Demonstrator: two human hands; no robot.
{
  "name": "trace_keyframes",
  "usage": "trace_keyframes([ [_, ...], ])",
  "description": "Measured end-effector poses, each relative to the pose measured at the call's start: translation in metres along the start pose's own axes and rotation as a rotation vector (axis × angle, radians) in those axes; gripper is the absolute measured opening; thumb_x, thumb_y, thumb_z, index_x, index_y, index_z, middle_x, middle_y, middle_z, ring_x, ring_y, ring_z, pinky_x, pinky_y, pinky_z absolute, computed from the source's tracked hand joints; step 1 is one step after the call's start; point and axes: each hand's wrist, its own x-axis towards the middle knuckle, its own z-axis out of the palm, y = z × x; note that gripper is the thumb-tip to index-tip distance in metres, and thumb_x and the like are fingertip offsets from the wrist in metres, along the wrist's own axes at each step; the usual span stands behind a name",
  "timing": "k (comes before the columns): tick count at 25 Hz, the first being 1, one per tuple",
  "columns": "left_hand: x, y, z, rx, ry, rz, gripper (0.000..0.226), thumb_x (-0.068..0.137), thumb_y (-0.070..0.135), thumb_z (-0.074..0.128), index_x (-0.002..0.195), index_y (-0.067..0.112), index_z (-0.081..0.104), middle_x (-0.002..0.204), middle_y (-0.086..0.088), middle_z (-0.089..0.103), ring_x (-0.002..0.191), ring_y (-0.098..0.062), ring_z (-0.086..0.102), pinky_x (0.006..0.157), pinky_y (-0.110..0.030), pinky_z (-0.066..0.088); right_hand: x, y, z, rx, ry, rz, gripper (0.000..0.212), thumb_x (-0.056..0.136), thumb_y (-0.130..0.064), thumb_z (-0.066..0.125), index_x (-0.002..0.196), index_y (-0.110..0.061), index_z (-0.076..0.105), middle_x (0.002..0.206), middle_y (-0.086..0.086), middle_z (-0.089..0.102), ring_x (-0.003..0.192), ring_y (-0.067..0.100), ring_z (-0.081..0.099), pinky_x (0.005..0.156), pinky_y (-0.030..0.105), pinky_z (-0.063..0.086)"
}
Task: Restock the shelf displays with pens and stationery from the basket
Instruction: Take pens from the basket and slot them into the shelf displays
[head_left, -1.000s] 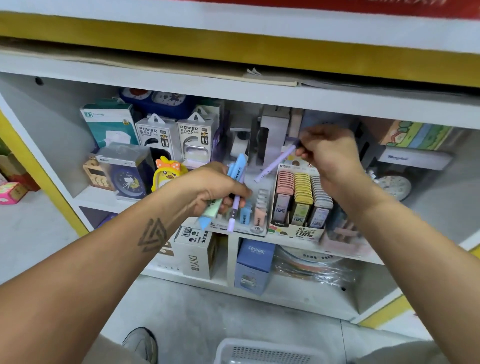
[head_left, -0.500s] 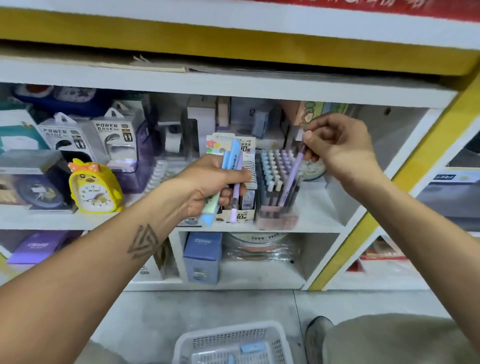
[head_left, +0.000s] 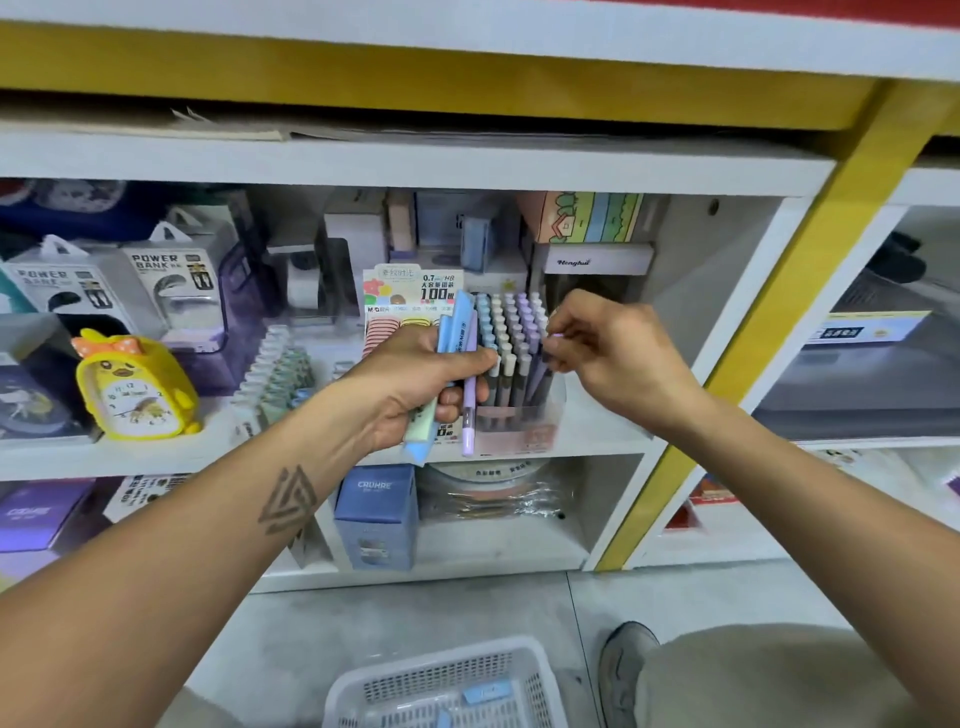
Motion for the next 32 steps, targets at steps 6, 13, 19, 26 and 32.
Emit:
trace_keyframes([
  [6,-0.003,0.001,-0.002,-0.059,-0.009,0.02,0.016,0.093,0.014,0.066,0.093,-0.002,0.065,0.067,-0.016,0.063,0.042,-0.012,0.038,0.037,-0.019,0.032,-0.001,-0.004,-0.006,-0.071,-0.061,-0.097,0.012,0.09,0.001,0.066,0.081,-0.007,0.063,0.072,0.004,0.068,0.072,0.005,0.066,0.062,0.011,0.047],
  [13,-0.006,0.006,0.002,-0.168,-0.022,0.082,0.019,0.09,0.017,0.069,0.096,-0.001,0.07,0.08,-0.011,0.063,0.046,-0.01,0.039,0.038,-0.019,0.033,0.003,-0.016,-0.001,-0.423,-0.132,-0.07,0.027,0.1,-0.029,0.057,0.112,-0.012,0.074,0.104,0.003,0.054,0.09,0.021,0.054,0.076,0.041,0.05],
  [19,-0.003,0.008,0.006,-0.385,-0.003,0.146,0.015,0.087,0.012,0.071,0.098,0.004,0.063,0.066,-0.006,0.056,0.046,-0.01,0.038,0.038,-0.02,0.03,-0.004,-0.049,0.008,0.551,-0.306,0.29,0.035,0.09,-0.018,0.074,0.109,-0.002,0.049,0.072,0.024,0.069,0.057,0.024,0.064,0.052,0.033,0.051],
  [26,0.0,0.008,-0.004,-0.33,0.129,0.042,0.021,0.098,0.019,0.06,0.097,-0.001,0.064,0.065,-0.01,0.055,0.045,-0.011,0.035,0.037,-0.019,0.03,0.009,-0.011,-0.016,0.748,0.118,0.44,0.015,0.092,0.005,0.063,0.097,-0.002,0.074,0.076,0.008,0.07,0.067,0.015,0.06,0.067,0.022,0.049],
  [32,-0.004,0.004,-0.001,-0.232,0.049,0.008,0.025,0.099,0.021,0.058,0.102,-0.004,0.063,0.064,-0.009,0.052,0.044,-0.01,0.034,0.037,-0.019,0.028,0.002,0.001,-0.036,0.64,0.133,0.235,0.022,0.089,0.001,0.071,0.104,-0.013,0.065,0.091,0.024,0.073,0.086,0.029,0.073,0.076,0.027,0.058],
])
